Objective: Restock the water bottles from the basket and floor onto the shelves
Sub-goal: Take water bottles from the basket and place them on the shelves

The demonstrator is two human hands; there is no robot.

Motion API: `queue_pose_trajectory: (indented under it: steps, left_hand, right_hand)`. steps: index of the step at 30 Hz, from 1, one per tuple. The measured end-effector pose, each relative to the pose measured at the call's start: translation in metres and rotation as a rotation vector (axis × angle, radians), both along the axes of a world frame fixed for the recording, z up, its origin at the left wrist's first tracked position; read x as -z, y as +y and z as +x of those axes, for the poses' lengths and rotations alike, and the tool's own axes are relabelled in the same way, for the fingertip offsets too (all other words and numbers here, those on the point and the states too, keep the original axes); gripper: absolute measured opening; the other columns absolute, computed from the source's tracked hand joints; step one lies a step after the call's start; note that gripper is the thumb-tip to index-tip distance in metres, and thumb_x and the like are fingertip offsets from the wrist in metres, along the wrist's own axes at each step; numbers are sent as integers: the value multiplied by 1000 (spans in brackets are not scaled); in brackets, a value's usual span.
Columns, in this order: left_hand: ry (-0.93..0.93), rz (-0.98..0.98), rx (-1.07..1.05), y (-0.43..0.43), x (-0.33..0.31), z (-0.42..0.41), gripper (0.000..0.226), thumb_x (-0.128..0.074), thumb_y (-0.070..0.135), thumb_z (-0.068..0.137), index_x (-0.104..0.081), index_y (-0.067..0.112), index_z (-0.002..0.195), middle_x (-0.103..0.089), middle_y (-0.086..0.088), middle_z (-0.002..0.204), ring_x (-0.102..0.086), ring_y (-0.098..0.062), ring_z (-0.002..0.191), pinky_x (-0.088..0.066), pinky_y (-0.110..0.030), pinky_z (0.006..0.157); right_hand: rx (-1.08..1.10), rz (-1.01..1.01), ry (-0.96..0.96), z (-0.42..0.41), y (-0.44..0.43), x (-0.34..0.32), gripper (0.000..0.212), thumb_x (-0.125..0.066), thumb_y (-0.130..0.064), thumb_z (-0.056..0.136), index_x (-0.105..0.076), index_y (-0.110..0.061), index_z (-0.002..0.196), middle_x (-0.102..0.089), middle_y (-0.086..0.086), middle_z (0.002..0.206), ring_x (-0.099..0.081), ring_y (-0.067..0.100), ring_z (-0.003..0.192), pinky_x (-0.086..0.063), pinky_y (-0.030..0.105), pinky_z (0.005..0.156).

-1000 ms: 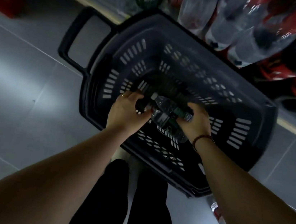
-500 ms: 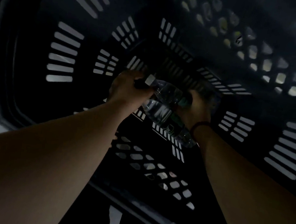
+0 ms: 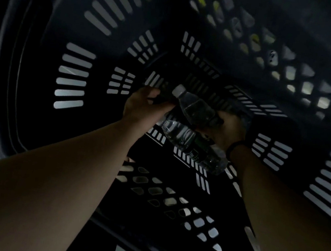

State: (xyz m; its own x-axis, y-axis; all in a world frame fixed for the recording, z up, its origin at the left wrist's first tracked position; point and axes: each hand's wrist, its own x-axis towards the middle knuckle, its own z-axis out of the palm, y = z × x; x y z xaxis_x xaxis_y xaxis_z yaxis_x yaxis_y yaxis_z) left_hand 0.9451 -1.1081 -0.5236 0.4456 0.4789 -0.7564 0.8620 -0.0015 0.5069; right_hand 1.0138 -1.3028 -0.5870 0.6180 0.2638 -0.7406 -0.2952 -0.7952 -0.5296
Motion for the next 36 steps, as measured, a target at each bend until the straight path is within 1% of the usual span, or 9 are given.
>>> queue_pose_trajectory:
  steps: [4,9,13,17,21,27,31,33,36]
  left_hand:
    - [-26,-155,-43,-4,-21,4,61,-74,40,80,-54,17,133,-59,4,129,-56,-8,113,-40,-11,72]
    - [-30,-454,-118,-6,-45,2,77,-69,69,67,-55,27,130,-63,2,128,-57,-15,118,-45,-36,100]
    - [-104,-642,-326,-3,-54,2,80,-73,69,60,-60,27,127,-68,1,123,-58,-18,119,-37,-42,109]
    - [-104,-608,-402,5,-54,1,78,-66,71,62,-65,21,122,-73,-4,112,-66,-22,109,-44,-43,105]
    - [-139,-621,-390,6,-50,3,60,-52,68,83,-66,20,117,-76,-3,98,-73,-18,91,-56,-35,81]
    - [-187,-627,-409,17,-28,7,72,-56,72,78,-61,20,126,-70,-6,119,-66,-26,111,-43,-50,104]
    - [-197,-586,-490,28,-14,7,51,-48,64,89,-67,19,103,-75,1,84,-73,-17,81,-56,-43,85]
    - [-191,-552,-456,28,-7,10,46,-48,61,90,-65,20,102,-75,3,76,-73,-14,73,-57,-33,69]
    - [-179,-523,-476,26,0,18,52,-53,63,86,-67,19,110,-76,-1,88,-73,-21,88,-56,-40,78]
  right_hand:
    - [280,230,106,-2,7,-40,25,-85,-32,65,-73,-18,83,-74,-4,88,-69,13,89,-56,37,86]
    - [451,395,231,-14,36,-94,9,-82,-24,70,-76,-24,76,-76,-5,86,-71,13,89,-56,34,84]
    - [421,509,251,-28,60,-115,13,-79,-17,75,-75,-20,87,-75,0,94,-70,16,94,-56,32,85]
    - [340,488,259,-36,67,-117,18,-78,-19,76,-73,-16,93,-75,0,92,-70,9,89,-56,24,77]
    - [349,459,318,-29,62,-112,6,-70,-18,84,-68,-21,87,-69,-5,87,-65,0,79,-54,17,72]
    - [468,280,171,-14,21,-59,11,-66,-11,87,-63,-13,97,-64,-4,87,-61,5,78,-51,17,70]
    - [426,149,183,-22,-9,-15,24,-72,2,77,-61,-17,88,-66,-11,78,-62,7,78,-47,30,86]
    - [349,106,196,-30,-9,-1,24,-76,-3,74,-61,-15,88,-65,0,87,-61,20,88,-48,41,94]
    - [56,43,207,-40,2,11,55,-80,-20,73,-58,-8,122,-59,4,116,-53,17,107,-42,25,92]
